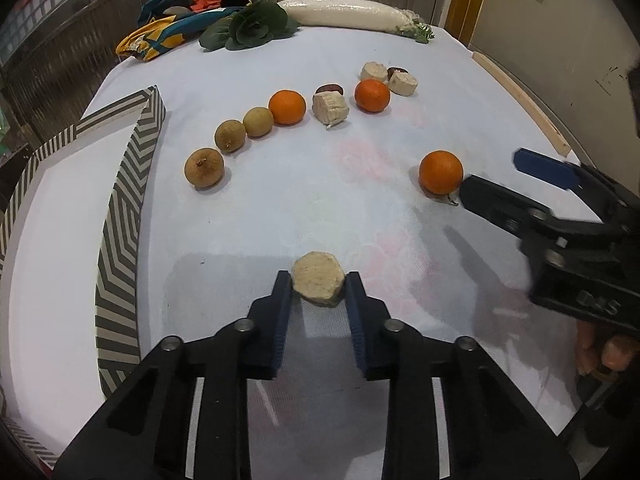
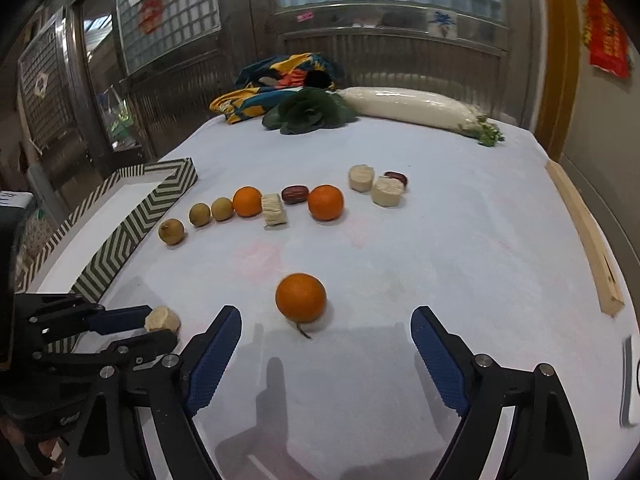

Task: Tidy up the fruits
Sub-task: 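Close the left tool on the beige yam slice while the right tool grasps the orange, then carry the orange into the striped tray and open the right tool while the left releases the slice there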

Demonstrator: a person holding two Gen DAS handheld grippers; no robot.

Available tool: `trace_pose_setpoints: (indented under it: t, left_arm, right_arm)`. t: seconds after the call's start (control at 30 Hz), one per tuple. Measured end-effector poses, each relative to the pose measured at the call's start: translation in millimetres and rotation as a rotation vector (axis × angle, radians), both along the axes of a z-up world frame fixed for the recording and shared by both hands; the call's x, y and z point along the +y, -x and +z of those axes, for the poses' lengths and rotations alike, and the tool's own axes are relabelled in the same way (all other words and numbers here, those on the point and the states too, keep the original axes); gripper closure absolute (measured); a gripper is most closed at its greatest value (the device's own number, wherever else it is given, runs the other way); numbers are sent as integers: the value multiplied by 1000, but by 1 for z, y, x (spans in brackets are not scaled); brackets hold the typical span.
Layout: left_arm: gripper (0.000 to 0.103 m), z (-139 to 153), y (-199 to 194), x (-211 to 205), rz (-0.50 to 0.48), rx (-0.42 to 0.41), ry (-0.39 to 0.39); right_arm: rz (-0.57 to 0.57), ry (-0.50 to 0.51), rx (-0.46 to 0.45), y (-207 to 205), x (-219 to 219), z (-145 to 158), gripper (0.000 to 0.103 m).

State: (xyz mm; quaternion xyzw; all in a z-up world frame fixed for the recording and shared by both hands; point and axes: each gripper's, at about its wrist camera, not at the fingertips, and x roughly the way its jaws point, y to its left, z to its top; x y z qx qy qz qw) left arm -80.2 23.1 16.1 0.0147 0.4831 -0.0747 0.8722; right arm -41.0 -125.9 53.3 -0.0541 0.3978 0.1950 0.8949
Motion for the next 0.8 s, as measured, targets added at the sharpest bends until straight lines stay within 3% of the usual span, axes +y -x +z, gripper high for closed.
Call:
trace_pose_setpoints:
  t: [0.07,0.13,0.17,0.23,0.47,0.8]
  left_arm:
    - [77,0,-1,1,0,4,9]
    - [77,1,-2,3,0,10,19]
    - [77,1,-2,3,0,10,19]
    - [77,4,-2,6,4,9,21]
    - [77,31,-3,29,40,-31,60]
    - [77,70,-19,110,178,-63,55]
  right_arm:
    - [8,27,10,-9,8,-4,21]
    - [40,38,35,-15,14,-10,50]
    - [56,39,67,-20,17,-15,72]
    - [75,15,106,-26,18,-24,73]
    - [104,-1,68,-19,28,-6,73]
    - [289,-91,34,-24,102,34,73]
